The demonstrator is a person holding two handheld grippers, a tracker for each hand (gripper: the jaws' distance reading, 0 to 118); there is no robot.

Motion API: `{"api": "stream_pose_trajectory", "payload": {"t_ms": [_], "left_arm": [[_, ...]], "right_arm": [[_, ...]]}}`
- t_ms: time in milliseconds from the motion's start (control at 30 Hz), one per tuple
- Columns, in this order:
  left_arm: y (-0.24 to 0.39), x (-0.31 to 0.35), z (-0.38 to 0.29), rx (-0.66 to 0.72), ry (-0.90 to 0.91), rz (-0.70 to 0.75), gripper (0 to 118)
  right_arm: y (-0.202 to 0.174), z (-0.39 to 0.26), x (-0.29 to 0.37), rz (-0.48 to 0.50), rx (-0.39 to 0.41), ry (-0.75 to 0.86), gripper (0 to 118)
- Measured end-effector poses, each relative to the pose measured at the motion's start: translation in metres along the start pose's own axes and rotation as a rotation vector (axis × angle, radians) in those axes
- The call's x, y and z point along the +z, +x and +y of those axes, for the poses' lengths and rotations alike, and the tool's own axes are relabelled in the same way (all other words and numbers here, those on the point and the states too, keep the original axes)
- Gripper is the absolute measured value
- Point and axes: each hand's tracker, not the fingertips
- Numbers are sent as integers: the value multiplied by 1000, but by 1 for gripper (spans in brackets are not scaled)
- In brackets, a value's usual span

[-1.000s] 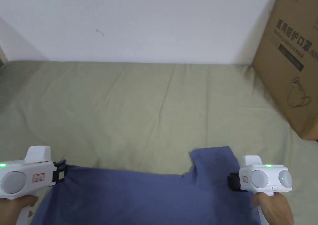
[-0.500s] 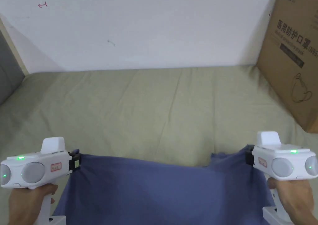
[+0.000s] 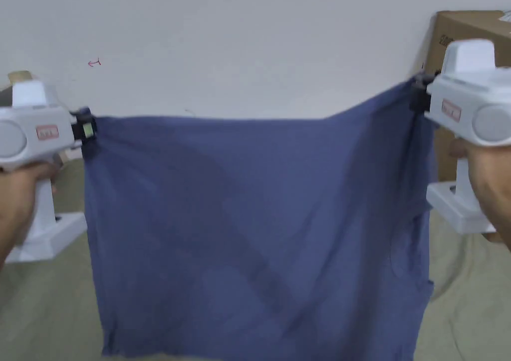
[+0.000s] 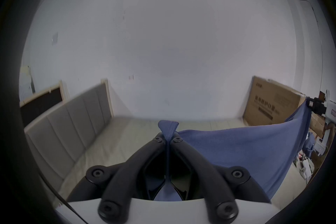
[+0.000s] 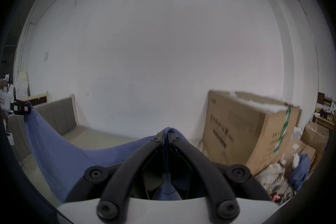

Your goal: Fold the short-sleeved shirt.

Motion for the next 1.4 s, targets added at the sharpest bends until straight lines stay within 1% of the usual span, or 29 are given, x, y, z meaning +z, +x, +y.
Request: {"api": "stream_pose_trajectory", "payload": {"t_ms": [167, 333, 400, 433, 567, 700, 800, 867, 933, 1033, 1100, 1233, 1367, 1400], "left_arm": [[9, 3, 76, -38, 138, 43, 0], [12, -4, 121, -52, 204, 57, 0], [12, -9, 131, -47, 233, 61, 0], [12, -14, 134, -52, 235, 60, 0], [16, -51, 132, -72, 213, 75, 0], [22, -92, 110, -90, 182, 74, 0], [25, -125, 79, -91, 145, 68, 0], [26, -145, 53, -92, 105, 65, 0], [26, -162, 27, -98, 56, 68, 0], [25, -182, -15, -86, -2, 65, 0], [23, -186, -45, -70, -45, 61, 0], [18, -180, -114, -34, -149, 38, 0], [8, -148, -184, -7, -248, 7, 0], [7, -138, -200, -9, -275, 15, 0]], "right_arm": [[-2, 76, -14, -23, 17, 146, 0], [-3, 128, -27, -31, 15, 217, 0], [-1, 138, -32, -20, -8, 229, 0], [-1, 141, -35, -24, -6, 224, 0], [11, 124, -63, -2, -39, 214, 0], [15, 95, -91, 4, -83, 174, 0], [17, 62, -115, 17, -96, 134, 0], [22, 34, -136, 4, -100, 75, 0], [23, 5, -148, 27, -118, 39, 0], [22, -39, -161, 23, -127, -33, 0], [21, -70, -164, 42, -150, -63, 0], [16, -135, -148, 64, -192, -156, 0], [12, -201, -106, 89, -246, -252, 0], [10, -217, -88, 83, -251, -281, 0]]}}
